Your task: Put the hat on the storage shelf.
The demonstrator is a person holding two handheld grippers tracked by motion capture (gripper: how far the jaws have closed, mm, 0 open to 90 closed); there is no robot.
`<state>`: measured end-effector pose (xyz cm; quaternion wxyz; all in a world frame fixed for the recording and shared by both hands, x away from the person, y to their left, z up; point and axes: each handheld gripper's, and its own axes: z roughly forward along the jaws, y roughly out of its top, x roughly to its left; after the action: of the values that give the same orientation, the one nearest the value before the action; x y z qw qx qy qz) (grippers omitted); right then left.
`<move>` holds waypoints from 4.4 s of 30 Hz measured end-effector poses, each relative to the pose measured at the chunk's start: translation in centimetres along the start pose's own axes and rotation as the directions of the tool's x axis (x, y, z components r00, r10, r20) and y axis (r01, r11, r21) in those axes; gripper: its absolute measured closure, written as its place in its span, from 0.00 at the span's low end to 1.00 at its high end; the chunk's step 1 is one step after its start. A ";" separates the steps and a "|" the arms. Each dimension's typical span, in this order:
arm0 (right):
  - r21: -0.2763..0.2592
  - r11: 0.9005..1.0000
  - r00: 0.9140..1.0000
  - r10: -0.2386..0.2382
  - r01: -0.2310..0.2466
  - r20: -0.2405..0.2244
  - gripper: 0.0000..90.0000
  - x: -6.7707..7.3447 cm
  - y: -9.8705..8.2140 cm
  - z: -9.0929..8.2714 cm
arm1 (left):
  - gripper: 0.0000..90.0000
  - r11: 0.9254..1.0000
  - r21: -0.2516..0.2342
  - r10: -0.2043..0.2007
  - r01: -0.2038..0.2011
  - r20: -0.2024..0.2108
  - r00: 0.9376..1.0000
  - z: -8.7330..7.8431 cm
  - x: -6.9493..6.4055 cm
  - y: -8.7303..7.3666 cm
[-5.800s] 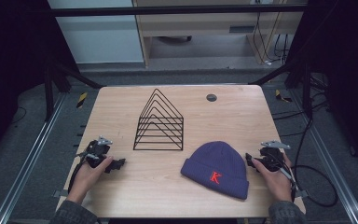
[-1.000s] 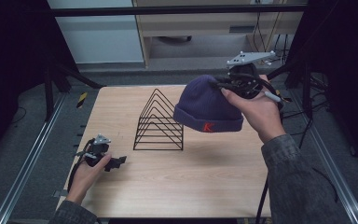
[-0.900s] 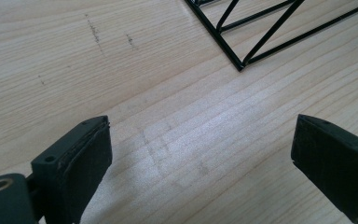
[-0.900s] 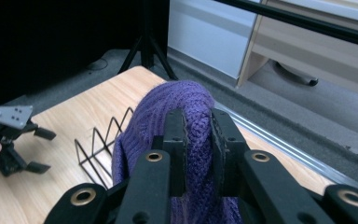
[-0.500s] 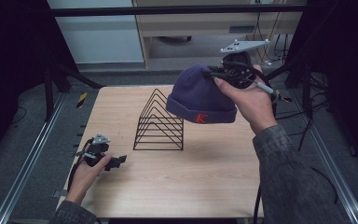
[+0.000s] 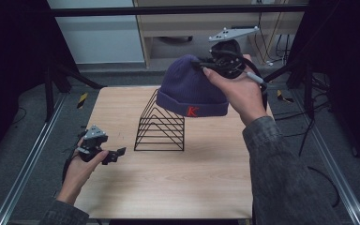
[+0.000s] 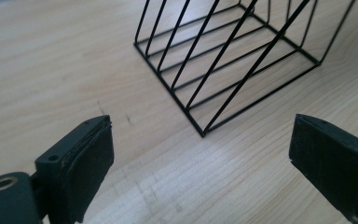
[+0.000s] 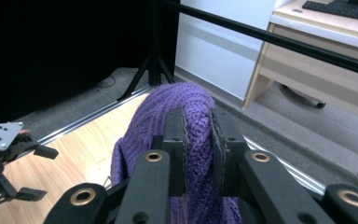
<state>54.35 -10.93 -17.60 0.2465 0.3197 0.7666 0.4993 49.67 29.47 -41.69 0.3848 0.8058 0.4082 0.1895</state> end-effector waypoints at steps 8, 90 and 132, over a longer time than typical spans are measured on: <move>-0.010 1.000 0.999 -0.018 0.018 -0.035 0.87 1.4 1.4 2.5 | 0.14 0.995 -0.064 0.078 -0.074 0.057 0.995 -2.5 -0.4 5.7; 0.172 0.983 0.991 -0.037 0.060 -0.132 0.84 5.3 -3.3 11.7 | 0.77 0.997 -0.051 0.062 -0.060 0.044 0.997 1.6 -0.8 9.3; 0.242 0.964 0.978 -0.059 0.108 -0.199 0.85 7.8 -5.0 13.4 | 0.66 0.998 -0.046 -0.032 0.035 0.063 0.998 3.6 0.3 4.7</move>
<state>57.17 1.46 -27.78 0.1505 0.2663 0.8566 0.4154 54.49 26.31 -40.36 0.4194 0.7950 0.4050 0.1675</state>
